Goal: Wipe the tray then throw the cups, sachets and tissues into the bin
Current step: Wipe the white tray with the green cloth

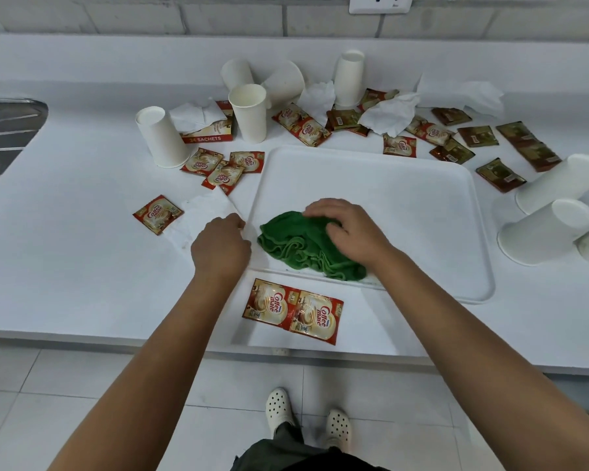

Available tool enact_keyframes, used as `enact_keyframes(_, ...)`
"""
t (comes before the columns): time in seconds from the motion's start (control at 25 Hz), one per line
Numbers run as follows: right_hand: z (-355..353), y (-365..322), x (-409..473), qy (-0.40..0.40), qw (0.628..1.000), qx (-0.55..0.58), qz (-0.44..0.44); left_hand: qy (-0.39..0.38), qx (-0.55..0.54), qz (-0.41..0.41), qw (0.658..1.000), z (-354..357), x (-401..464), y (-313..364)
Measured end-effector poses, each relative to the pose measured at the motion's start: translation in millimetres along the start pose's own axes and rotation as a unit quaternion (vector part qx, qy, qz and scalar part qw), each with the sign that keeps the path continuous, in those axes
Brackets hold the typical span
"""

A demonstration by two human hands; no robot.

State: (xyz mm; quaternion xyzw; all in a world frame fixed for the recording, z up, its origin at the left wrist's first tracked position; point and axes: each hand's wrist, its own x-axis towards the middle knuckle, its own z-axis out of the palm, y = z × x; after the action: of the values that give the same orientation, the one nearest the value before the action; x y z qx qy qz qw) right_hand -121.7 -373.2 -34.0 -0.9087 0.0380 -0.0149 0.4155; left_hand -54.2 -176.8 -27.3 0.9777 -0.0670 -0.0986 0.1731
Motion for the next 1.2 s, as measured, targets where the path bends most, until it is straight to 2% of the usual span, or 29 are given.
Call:
enact_keyframes(0.04,-12,13,-6,0.046,0.999,-0.029,0.006,0.031,0.044,0.027,0.998,-2,-4,6)
enact_keyframes(0.12,-37,44,-16,0.102,0.989,-0.104,0.006,0.066,0.009,0.13,0.989,-4,-7,20)
enact_keyframes(0.16,-49,60,-21,0.119,0.983,-0.137,0.01,0.036,-0.032,0.211,0.976,-4,-6,26)
enact_keyframes(0.24,-72,87,-30,0.144,0.97,-0.191,0.038,-0.103,-0.054,0.355,0.927,-1,0,39)
enact_keyframes(0.32,-84,104,-38,0.147,0.96,-0.23,0.067,-0.207,0.006,0.412,0.887,9,3,46)
enact_keyframes(0.36,-87,111,-42,0.141,0.956,-0.246,0.075,-0.228,0.05,0.415,0.879,14,4,48)
enact_keyframes(0.44,-86,120,-48,0.129,0.951,-0.267,0.087,-0.221,0.13,0.41,0.875,22,3,53)
enact_keyframes(0.6,-80,127,-48,0.146,0.943,-0.281,0.1,-0.216,0.189,0.407,0.867,30,-7,71)
enact_keyframes(0.76,-78,127,-47,0.153,0.941,-0.285,0.099,-0.238,0.178,0.411,0.862,40,-17,97)
enact_keyframes(0.92,-80,126,-46,0.172,0.949,-0.242,0.111,-0.268,0.151,0.44,0.843,45,-22,111)
enact_keyframes(1.2,-82,129,-48,0.175,0.956,-0.207,0.109,-0.261,0.074,0.436,0.858,37,-8,73)
